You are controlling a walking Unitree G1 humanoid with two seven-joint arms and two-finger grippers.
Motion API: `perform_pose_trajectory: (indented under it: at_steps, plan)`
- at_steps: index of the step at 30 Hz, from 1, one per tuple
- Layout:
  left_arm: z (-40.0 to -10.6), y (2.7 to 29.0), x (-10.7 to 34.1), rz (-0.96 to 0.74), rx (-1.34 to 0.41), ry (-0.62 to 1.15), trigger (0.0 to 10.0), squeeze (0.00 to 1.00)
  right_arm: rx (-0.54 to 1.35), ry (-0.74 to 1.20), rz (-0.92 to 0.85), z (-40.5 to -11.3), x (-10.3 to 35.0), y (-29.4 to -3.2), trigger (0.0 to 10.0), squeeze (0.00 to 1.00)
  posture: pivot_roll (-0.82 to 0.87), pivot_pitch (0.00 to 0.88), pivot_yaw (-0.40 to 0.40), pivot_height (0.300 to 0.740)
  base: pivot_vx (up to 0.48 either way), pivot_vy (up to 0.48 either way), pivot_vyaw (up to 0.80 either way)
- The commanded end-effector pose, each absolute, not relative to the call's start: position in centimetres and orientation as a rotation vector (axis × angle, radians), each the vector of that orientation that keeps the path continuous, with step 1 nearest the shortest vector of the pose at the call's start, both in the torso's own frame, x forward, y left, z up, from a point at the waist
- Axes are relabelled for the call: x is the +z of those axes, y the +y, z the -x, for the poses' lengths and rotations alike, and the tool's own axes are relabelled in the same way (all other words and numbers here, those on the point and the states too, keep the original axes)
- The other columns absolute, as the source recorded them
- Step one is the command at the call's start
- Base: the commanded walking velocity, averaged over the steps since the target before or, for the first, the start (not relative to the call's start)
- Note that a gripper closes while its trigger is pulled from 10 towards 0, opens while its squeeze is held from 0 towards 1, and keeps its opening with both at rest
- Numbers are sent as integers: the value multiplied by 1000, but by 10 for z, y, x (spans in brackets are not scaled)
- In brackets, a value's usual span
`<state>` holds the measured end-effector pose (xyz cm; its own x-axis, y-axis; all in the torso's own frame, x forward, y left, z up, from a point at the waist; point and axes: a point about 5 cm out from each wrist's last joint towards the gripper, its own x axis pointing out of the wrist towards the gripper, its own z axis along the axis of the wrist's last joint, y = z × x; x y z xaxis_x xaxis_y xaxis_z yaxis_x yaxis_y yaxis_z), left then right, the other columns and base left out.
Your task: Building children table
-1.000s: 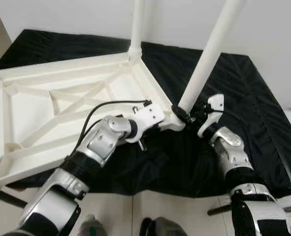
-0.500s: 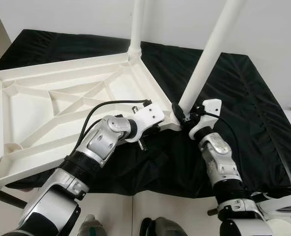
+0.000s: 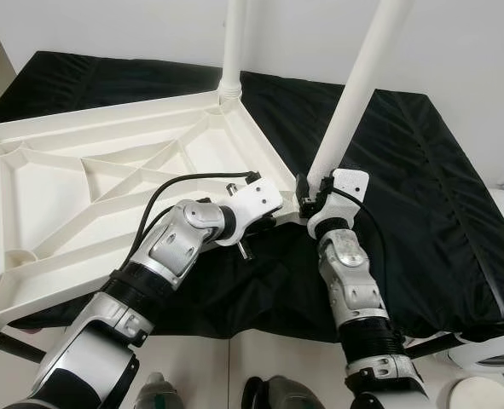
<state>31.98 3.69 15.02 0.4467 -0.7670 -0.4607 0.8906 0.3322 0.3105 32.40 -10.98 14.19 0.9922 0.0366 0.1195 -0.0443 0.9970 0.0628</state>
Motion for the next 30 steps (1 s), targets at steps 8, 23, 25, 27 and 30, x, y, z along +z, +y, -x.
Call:
perform_pose_trajectory:
  at_steps: [8, 23, 25, 27, 30]
  plan:
    - [-310, 25, 149, -562, -1183, 241, 10000, 0, 89, -139, -102, -318, 153, -93, 10000, 1000, 59, 26, -100, 740, 0, 0, 0]
    - [-311, 26, 149, -563, -1179, 242, 10000, 0, 265, -167, -66, -323, 162, -118, 10000, 0, 57, 26, -98, 740, 0, 0, 0]
    - [-311, 25, 149, -563, -1179, 241, 10000, 0, 307, -178, -67, -324, 164, -121, 10000, 0, 57, 21, -100, 740, 0, 0, 0]
    - [-311, 25, 150, -563, -1179, 240, 10000, 0, 348, -183, -65, -325, 165, -126, 10000, 0, 57, 21, -100, 740, 0, 0, 0]
    - [-312, 25, 150, -563, -1176, 238, 10000, 0, 446, -191, -39, -328, 166, -136, 10000, 0, 58, 18, -102, 740, 0, 0, 0]
